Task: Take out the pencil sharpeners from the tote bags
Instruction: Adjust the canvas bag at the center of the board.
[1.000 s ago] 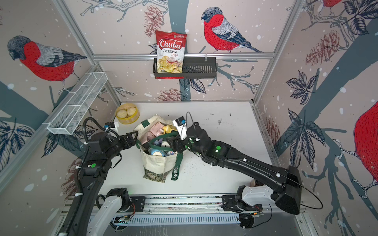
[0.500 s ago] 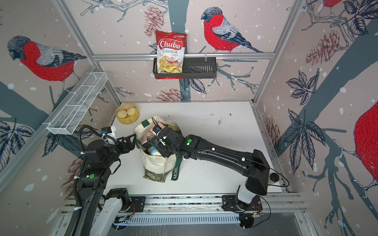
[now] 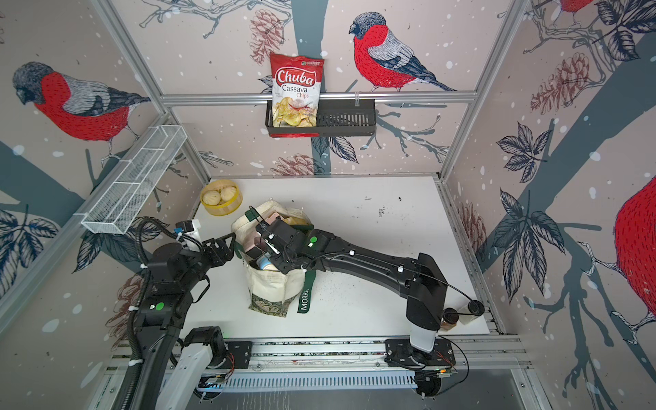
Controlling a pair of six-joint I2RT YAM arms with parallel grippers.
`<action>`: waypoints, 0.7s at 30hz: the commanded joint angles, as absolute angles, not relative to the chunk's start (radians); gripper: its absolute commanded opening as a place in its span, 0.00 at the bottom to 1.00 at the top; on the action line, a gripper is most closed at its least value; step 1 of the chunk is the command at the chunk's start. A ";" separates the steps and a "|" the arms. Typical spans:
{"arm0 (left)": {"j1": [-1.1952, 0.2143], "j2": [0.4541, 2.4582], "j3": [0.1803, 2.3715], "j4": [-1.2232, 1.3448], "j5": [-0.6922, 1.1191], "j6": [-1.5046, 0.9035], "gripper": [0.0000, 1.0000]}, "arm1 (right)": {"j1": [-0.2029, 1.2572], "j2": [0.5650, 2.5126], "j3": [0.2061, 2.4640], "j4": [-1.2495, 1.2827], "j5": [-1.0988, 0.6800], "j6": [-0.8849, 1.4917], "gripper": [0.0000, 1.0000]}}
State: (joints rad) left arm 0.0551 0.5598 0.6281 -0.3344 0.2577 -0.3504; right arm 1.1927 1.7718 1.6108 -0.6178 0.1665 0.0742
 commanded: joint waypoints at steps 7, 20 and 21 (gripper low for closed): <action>0.048 0.561 0.626 -0.317 0.251 -0.346 0.82 | 1.185 1.591 1.535 -0.495 0.203 0.093 0.06; 0.037 0.561 0.626 -0.317 0.252 -0.346 0.82 | 1.047 0.942 0.853 -0.080 0.315 0.382 0.17; 0.036 0.561 0.626 -0.318 0.252 -0.346 0.82 | 1.029 0.890 0.797 -0.071 0.319 0.415 0.27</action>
